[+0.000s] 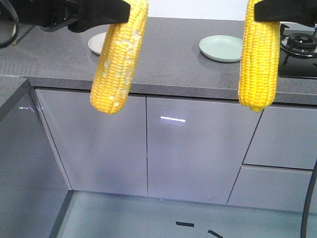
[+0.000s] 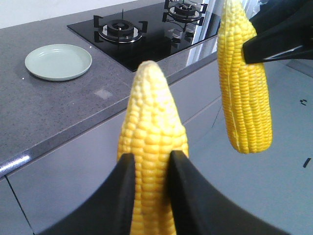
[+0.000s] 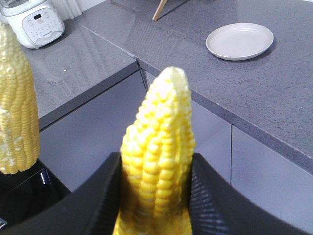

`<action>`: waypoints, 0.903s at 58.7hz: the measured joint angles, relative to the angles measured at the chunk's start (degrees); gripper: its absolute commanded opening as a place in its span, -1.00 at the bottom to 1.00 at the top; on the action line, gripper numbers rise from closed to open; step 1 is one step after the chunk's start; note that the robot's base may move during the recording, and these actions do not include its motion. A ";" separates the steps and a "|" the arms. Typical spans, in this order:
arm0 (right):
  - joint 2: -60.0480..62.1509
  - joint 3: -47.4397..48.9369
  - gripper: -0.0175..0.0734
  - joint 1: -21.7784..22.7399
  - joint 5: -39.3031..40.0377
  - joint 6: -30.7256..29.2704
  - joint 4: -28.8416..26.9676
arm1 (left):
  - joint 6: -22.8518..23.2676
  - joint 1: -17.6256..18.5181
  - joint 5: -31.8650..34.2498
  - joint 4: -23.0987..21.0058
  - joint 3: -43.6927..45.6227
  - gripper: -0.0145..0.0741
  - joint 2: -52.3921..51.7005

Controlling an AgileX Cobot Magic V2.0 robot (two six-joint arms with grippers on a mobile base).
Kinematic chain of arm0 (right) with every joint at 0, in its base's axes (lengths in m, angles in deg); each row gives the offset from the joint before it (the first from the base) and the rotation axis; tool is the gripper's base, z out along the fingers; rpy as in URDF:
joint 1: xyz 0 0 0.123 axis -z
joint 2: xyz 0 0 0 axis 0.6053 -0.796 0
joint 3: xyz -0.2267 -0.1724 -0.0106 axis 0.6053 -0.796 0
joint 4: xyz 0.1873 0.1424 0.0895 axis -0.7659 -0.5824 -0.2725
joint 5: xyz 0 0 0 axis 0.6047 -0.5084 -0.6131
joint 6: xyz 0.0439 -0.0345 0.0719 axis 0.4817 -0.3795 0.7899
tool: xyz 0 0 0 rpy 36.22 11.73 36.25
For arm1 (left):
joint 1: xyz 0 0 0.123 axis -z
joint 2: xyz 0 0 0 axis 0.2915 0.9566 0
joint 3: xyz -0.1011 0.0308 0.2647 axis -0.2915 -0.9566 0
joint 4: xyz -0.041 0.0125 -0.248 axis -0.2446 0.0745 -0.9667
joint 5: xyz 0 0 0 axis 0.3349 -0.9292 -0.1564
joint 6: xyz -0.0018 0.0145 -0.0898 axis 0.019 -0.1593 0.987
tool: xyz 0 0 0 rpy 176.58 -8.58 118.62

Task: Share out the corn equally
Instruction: 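Turn the base away from the pot toward the other counter, then drive the base forward to the cream and pale green plates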

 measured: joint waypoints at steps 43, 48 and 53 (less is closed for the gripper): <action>0.00 0.00 -0.63 0.00 -0.14 0.00 0.00 | 0.00 0.00 0.00 0.00 0.00 -0.69 0.00; 0.00 0.00 -0.63 0.00 -0.14 0.00 0.00 | 0.00 0.00 0.00 0.00 0.00 -0.69 0.00; 0.00 0.00 -0.63 0.00 -0.14 0.00 0.00 | 0.00 0.00 0.00 0.00 0.00 -0.69 0.00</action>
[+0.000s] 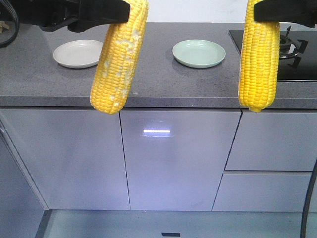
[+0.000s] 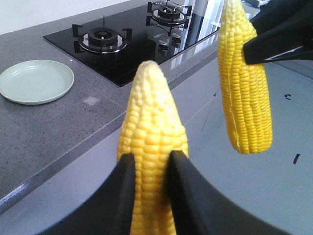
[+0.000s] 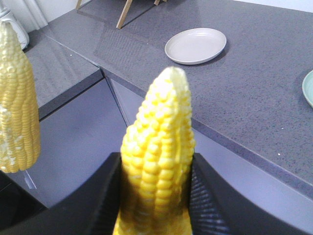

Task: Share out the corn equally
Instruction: 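Drive the base forward to the cream and pale green plates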

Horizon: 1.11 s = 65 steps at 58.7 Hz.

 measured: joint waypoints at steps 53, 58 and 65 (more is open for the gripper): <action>0.00 0.00 -0.63 0.00 0.00 0.00 0.00 | 0.00 0.00 0.00 0.00 0.00 -0.69 0.00; 0.00 0.00 -0.63 0.00 0.00 -0.05 0.00 | 0.00 0.00 0.00 0.00 0.00 -0.69 0.00; 0.00 0.00 -0.63 0.00 0.00 -0.05 0.00 | 0.00 0.00 0.00 0.00 0.00 -0.69 0.00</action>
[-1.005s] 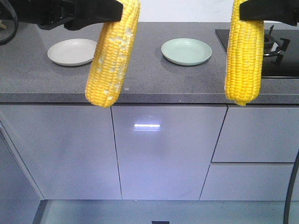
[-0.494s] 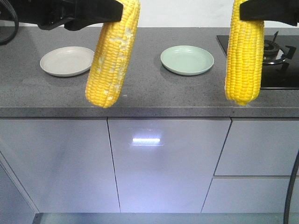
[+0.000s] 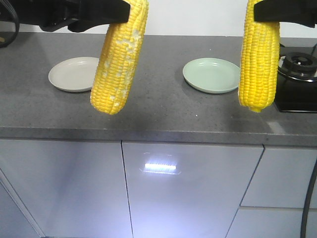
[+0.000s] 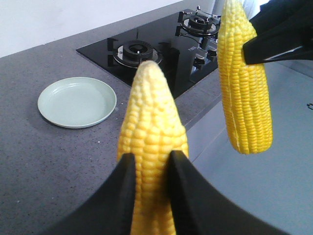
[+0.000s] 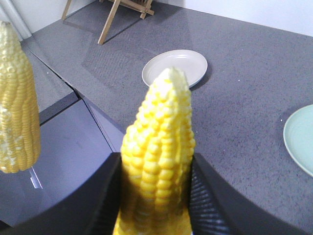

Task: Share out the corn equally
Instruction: 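Drive the base forward to the cream and pale green plates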

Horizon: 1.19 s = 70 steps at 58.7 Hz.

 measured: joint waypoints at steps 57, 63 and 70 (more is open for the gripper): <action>0.00 0.00 -0.63 0.00 0.00 0.00 0.00 | 0.00 0.00 0.00 0.00 0.00 -0.69 0.00; 0.00 0.00 -0.63 0.00 0.00 0.00 0.00 | 0.00 0.00 0.00 0.00 0.00 -0.69 0.00; 0.00 0.00 -0.63 0.00 0.00 0.00 0.00 | 0.00 0.00 0.00 0.00 0.00 -0.69 0.00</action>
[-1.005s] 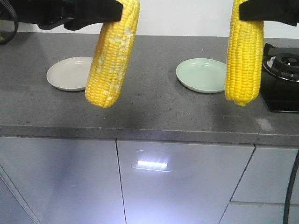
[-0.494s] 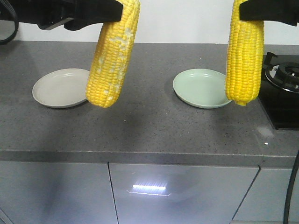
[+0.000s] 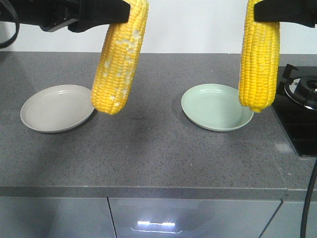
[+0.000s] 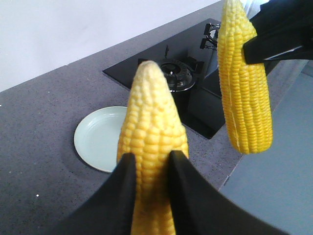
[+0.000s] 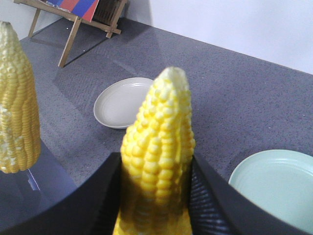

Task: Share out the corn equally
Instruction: 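Drive the base forward to the cream and pale green plates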

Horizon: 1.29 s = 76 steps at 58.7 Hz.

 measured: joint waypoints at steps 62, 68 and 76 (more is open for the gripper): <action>0.00 0.00 -0.63 0.00 0.00 -0.05 0.00 | 0.00 0.00 0.00 0.00 0.00 -0.69 0.00; 0.00 0.00 -0.63 0.00 0.00 -0.05 0.00 | 0.00 0.00 0.00 0.00 0.00 -0.69 0.00; 0.00 0.00 -0.63 0.00 0.00 -0.05 0.00 | 0.00 0.00 0.00 0.00 0.00 -0.69 0.00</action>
